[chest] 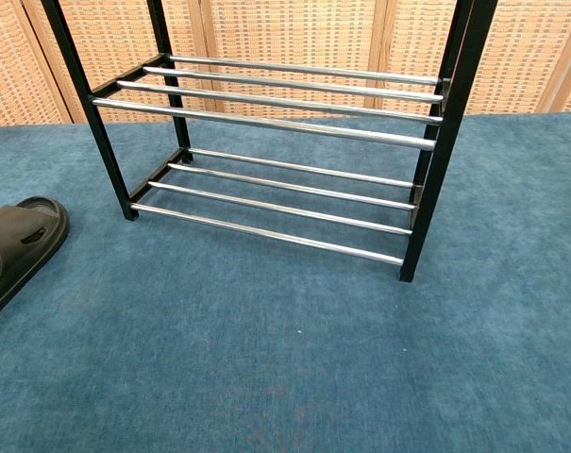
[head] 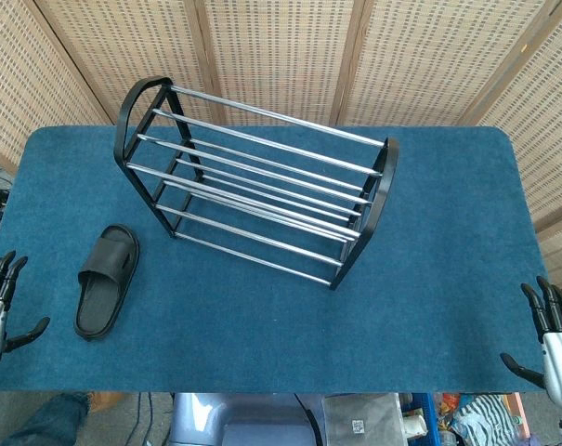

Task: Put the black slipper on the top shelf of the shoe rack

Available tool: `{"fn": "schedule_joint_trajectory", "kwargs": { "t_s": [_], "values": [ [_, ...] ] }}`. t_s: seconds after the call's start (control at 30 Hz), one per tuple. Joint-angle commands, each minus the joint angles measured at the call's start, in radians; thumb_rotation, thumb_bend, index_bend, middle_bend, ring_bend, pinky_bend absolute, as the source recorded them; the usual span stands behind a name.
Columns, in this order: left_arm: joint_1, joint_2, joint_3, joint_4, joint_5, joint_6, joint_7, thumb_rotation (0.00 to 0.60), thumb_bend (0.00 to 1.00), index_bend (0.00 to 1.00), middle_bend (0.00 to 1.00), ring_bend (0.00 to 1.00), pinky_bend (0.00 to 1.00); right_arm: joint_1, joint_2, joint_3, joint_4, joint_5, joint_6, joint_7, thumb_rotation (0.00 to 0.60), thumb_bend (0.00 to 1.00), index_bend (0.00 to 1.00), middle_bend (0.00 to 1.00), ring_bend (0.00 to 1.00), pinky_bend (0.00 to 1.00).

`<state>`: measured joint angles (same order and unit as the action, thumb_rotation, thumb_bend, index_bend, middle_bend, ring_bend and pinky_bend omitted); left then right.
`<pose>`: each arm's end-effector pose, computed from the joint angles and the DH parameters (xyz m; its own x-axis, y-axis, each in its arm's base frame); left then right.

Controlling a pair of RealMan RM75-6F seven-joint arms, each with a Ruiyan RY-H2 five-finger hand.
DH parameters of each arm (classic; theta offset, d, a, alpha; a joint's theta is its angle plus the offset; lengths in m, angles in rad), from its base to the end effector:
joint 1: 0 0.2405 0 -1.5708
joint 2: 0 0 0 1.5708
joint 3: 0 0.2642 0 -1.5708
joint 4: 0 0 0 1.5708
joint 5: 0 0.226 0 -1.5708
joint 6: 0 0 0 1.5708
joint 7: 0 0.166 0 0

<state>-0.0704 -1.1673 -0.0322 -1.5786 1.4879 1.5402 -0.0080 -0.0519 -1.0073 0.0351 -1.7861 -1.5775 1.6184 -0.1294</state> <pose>-0.3296 0.1964 0.1413 0.3746 -0.0288 0.9267 0.9272 0.0173 -0.3743 -0.3021 -0.1577 0.1813 0.4614 0.0591 0.8852 -0.8871 0.0426 0.4596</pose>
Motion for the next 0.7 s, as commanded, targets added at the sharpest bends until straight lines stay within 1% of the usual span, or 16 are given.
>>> {"fn": "schedule_joint_trajectory", "kwargs": {
  "t_s": [0.03, 0.13, 0.23, 0.27, 0.33, 0.37, 0.4, 0.47, 0.5, 0.57, 0.7],
  "values": [
    [0.000, 0.006, 0.002, -0.006, -0.003, -0.009, -0.003, 0.600, 0.23, 0.00, 0.00, 0.00, 0.00, 0.000, 0.001, -0.001, -0.001, 0.000, -0.003, 0.004, 0.600, 0.00, 0.00, 0.00, 0.00, 0.00],
    [-0.004, 0.011, 0.001, -0.011, -0.007, -0.024, -0.019, 0.600, 0.23, 0.00, 0.00, 0.00, 0.00, 0.000, 0.004, -0.003, -0.002, 0.001, -0.006, 0.011, 0.600, 0.00, 0.00, 0.00, 0.00, 0.00],
    [-0.024, 0.021, -0.004, -0.012, -0.015, -0.068, -0.086, 0.600, 0.24, 0.00, 0.00, 0.00, 0.00, 0.000, 0.007, -0.003, -0.004, 0.001, -0.006, 0.019, 0.600, 0.00, 0.00, 0.00, 0.00, 0.00],
    [-0.037, 0.027, -0.009, -0.008, -0.023, -0.095, -0.127, 0.600, 0.29, 0.00, 0.00, 0.00, 0.00, 0.000, 0.009, -0.002, -0.005, 0.001, -0.005, 0.022, 0.600, 0.00, 0.00, 0.00, 0.00, 0.00],
    [-0.063, 0.034, -0.024, 0.006, -0.041, -0.144, -0.204, 0.600, 0.51, 0.00, 0.00, 0.00, 0.00, 0.000, 0.010, -0.003, -0.006, -0.001, -0.005, 0.025, 0.600, 0.00, 0.00, 0.00, 0.00, 0.00],
    [-0.082, 0.038, -0.034, 0.020, -0.051, -0.181, -0.259, 0.600, 0.70, 0.00, 0.00, 0.00, 0.00, 0.000, 0.011, -0.004, -0.007, -0.002, -0.007, 0.026, 0.600, 0.00, 0.00, 0.00, 0.00, 0.00],
    [-0.106, 0.042, -0.044, 0.036, -0.065, -0.230, -0.327, 0.600, 0.85, 0.00, 0.00, 0.00, 0.00, 0.001, 0.011, -0.004, -0.007, -0.002, -0.009, 0.027, 0.600, 0.00, 0.00, 0.00, 0.00, 0.00],
    [-0.148, 0.052, -0.057, 0.071, -0.079, -0.318, -0.447, 0.600, 0.98, 0.00, 0.00, 0.00, 0.00, 0.003, 0.012, -0.006, -0.008, -0.001, -0.015, 0.026, 0.600, 0.00, 0.00, 0.00, 0.00, 0.00],
    [-0.176, 0.058, -0.063, 0.095, -0.082, -0.374, -0.524, 0.600, 1.00, 0.00, 0.00, 0.00, 0.00, 0.004, 0.012, -0.006, -0.009, 0.000, -0.018, 0.026, 0.600, 0.00, 0.00, 0.00, 0.00, 0.00],
    [-0.217, 0.059, -0.071, 0.150, -0.085, -0.455, -0.641, 0.600, 1.00, 0.00, 0.00, 0.00, 0.00, 0.006, 0.013, -0.005, -0.011, 0.005, -0.023, 0.025, 0.600, 0.00, 0.00, 0.00, 0.00, 0.00],
    [-0.275, 0.022, -0.089, 0.249, -0.120, -0.565, -0.724, 0.600, 1.00, 0.00, 0.00, 0.00, 0.00, 0.008, 0.013, -0.002, -0.013, 0.010, -0.026, 0.023, 0.600, 0.00, 0.00, 0.00, 0.00, 0.00]
  ]
}}
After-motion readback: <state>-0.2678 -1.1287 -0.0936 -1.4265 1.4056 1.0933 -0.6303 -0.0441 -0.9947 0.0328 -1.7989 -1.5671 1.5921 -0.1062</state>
